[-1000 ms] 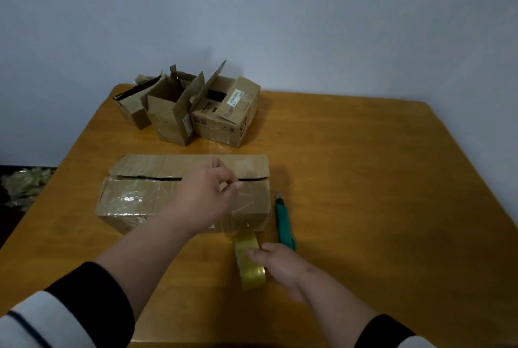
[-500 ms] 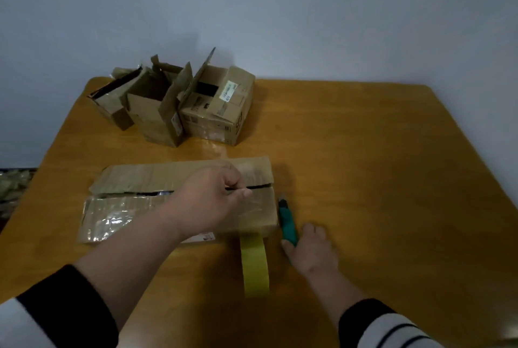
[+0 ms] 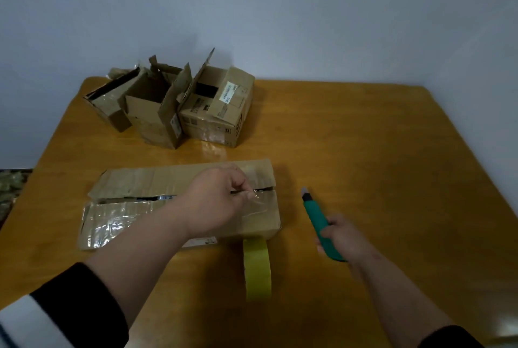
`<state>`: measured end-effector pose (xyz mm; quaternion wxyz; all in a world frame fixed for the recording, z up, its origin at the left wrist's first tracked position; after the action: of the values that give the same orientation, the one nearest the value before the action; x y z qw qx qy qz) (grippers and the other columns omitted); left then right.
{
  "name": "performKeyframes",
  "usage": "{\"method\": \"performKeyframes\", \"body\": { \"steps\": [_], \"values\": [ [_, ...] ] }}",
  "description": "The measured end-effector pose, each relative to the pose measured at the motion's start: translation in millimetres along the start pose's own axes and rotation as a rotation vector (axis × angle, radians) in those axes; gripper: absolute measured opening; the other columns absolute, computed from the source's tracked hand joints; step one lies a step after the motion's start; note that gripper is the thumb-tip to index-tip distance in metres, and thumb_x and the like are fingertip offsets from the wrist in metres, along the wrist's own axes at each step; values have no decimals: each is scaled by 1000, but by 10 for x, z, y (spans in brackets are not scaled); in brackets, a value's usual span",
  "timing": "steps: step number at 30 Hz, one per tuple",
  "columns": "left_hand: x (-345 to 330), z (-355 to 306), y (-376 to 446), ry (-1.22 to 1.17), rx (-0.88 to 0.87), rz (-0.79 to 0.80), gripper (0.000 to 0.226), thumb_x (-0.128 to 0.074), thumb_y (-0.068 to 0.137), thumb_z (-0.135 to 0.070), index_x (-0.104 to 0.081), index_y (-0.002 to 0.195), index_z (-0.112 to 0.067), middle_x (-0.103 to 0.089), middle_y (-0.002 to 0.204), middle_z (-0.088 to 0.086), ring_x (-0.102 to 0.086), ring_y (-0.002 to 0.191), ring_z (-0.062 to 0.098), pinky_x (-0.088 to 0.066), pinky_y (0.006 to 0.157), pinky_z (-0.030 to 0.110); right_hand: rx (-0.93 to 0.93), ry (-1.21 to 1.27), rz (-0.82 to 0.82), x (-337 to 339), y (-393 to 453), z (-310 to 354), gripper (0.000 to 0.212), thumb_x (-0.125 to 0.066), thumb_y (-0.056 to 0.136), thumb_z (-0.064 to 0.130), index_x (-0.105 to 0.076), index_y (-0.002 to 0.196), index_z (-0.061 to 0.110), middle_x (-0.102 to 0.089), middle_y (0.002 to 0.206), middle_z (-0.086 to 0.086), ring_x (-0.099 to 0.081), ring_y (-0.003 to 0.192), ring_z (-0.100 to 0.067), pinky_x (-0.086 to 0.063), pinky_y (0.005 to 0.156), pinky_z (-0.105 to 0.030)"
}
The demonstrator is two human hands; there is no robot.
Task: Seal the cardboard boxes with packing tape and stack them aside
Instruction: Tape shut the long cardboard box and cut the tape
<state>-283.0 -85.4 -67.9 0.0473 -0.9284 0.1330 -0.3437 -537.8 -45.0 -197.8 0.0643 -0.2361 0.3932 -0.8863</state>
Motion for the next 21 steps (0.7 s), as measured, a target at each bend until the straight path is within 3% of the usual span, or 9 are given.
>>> {"method": "performKeyframes", "body": {
  "steps": [3,6,9,14,21],
  "values": [
    [26,-5,-2,62,9,-8,18,-64,93,-22,-65,75,-26,-62,94,-11,-58,89,3,-46,80,21,155,139,119,181,-384,369,20,-58,94,15,-58,114,16,-64,79,-8,-60,64,-18,-47,61,-33],
    [61,-26,-22,112,23,-25,16,-63,94,-24,-66,78,-22,-60,93,-11,-55,86,1,-38,69,11,300,-49,254,202,-786,678,23,-72,81,38,-63,102,38,-62,74,6,-59,62,-16,-49,60,-30],
    [79,-56,-64,130,43,-38,16,-63,94,-24,-67,79,-23,-59,87,-16,-54,78,-4,-37,58,7,334,-231,402,-1,-1068,794,22,-73,78,44,-66,99,40,-63,73,8,-60,63,-14,-49,60,-26],
    [42,-108,-136,135,79,-52,18,-62,94,-22,-66,77,-26,-62,80,-15,-57,75,-2,-38,54,6,376,-579,285,-243,-1062,845,26,-64,89,47,-66,109,30,-68,91,1,-62,76,-13,-46,68,-30],
    [-69,-113,-300,153,138,-83,17,-56,97,-30,-61,81,-29,-62,74,-8,-57,71,6,-39,54,19,369,-681,180,-325,-1058,827,32,-58,91,52,-64,113,29,-60,75,8,-54,63,-7,-39,55,-24]
  ]
}}
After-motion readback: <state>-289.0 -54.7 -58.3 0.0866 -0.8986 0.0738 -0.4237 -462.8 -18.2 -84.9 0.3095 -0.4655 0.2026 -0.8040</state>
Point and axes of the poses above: each hand's wrist, its own y-axis towards the middle knuckle, its own x-axis out of the back of the hand, z = x × y, the point moved 10 cm from there along y, towards the middle knuckle
